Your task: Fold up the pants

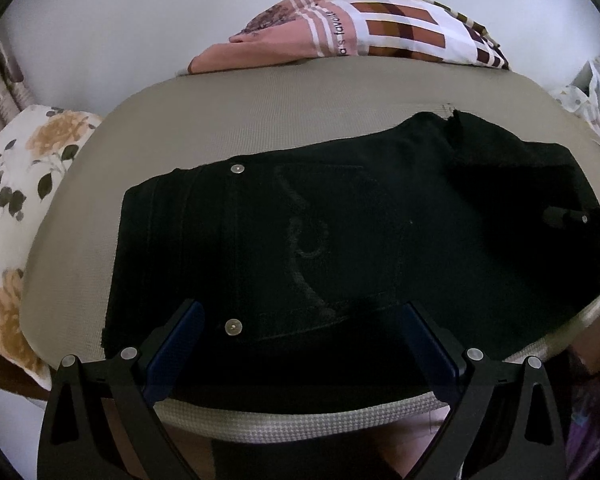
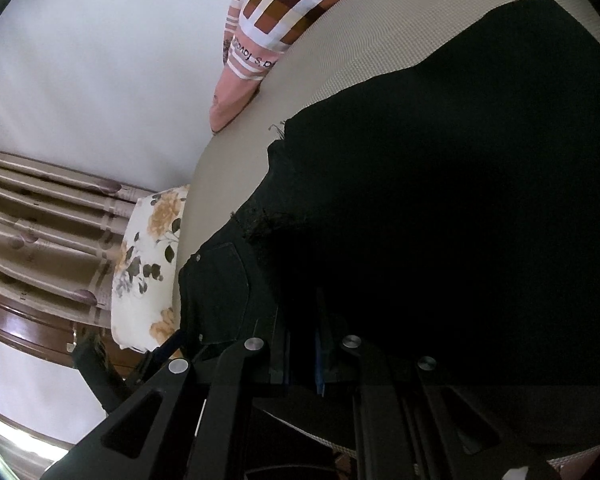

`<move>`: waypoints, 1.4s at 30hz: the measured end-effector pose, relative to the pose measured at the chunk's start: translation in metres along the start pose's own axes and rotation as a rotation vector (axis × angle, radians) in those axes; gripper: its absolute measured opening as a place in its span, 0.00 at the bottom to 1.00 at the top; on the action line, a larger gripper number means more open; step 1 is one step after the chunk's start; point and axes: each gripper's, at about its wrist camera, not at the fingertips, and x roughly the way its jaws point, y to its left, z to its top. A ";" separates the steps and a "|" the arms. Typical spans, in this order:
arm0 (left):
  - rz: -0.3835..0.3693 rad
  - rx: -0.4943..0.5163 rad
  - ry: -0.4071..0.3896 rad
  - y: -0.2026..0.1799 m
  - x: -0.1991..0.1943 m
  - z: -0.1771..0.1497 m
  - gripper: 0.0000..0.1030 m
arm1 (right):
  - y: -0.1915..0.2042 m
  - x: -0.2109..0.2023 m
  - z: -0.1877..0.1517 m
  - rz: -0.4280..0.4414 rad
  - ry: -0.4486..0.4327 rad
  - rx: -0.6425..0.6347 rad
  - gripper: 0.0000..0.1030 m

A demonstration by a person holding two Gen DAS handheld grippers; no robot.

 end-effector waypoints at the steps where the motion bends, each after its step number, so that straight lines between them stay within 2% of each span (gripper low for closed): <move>1: 0.002 -0.006 -0.001 0.002 0.000 0.000 0.95 | 0.000 0.000 0.000 0.000 0.001 0.000 0.10; 10: -0.003 -0.065 0.016 0.016 0.002 0.003 0.95 | 0.002 0.004 -0.009 -0.026 0.007 -0.029 0.10; 19: 0.006 -0.046 0.025 0.012 0.004 0.002 0.95 | 0.007 0.008 -0.015 -0.062 0.012 -0.085 0.10; 35: -0.004 -0.063 0.037 0.016 0.007 0.002 0.95 | 0.030 0.020 -0.030 -0.222 0.012 -0.317 0.11; 42: -0.006 -0.066 0.042 0.016 0.008 0.002 0.95 | 0.041 0.024 -0.042 -0.283 0.012 -0.425 0.15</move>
